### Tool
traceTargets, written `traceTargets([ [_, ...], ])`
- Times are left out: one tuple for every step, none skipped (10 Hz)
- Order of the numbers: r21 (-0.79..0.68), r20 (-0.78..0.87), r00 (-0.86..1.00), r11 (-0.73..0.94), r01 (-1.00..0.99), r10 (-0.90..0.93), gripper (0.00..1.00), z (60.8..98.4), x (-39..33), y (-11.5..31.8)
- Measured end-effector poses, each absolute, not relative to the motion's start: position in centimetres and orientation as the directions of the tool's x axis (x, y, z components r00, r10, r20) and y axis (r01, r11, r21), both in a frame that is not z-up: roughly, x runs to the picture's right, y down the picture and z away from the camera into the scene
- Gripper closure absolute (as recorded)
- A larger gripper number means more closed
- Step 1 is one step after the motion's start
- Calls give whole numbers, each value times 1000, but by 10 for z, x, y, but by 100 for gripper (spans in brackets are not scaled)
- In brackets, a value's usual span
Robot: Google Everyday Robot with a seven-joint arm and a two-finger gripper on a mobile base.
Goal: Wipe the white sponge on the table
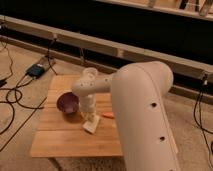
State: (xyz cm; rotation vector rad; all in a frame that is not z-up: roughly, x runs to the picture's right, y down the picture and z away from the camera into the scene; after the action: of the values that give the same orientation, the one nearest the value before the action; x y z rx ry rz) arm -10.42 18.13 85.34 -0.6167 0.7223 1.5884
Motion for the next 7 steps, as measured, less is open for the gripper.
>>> traceTargets([
  [85, -742, -111, -71, -994, 661, 100, 853, -117, 180],
  [61, -745, -85, -59, -996, 662, 100, 851, -129, 180],
  [33, -748, -54, -44, -999, 661, 100, 848, -141, 182],
  [5, -752, -20, -25, -1000, 659, 100, 844, -151, 185],
  [-23, -754, 13, -7, -1000, 657, 100, 839, -160, 189],
  [-67, -760, 70, 29, -997, 646, 100, 830, -174, 199],
  [-102, -767, 119, 62, -993, 630, 100, 821, -184, 211],
])
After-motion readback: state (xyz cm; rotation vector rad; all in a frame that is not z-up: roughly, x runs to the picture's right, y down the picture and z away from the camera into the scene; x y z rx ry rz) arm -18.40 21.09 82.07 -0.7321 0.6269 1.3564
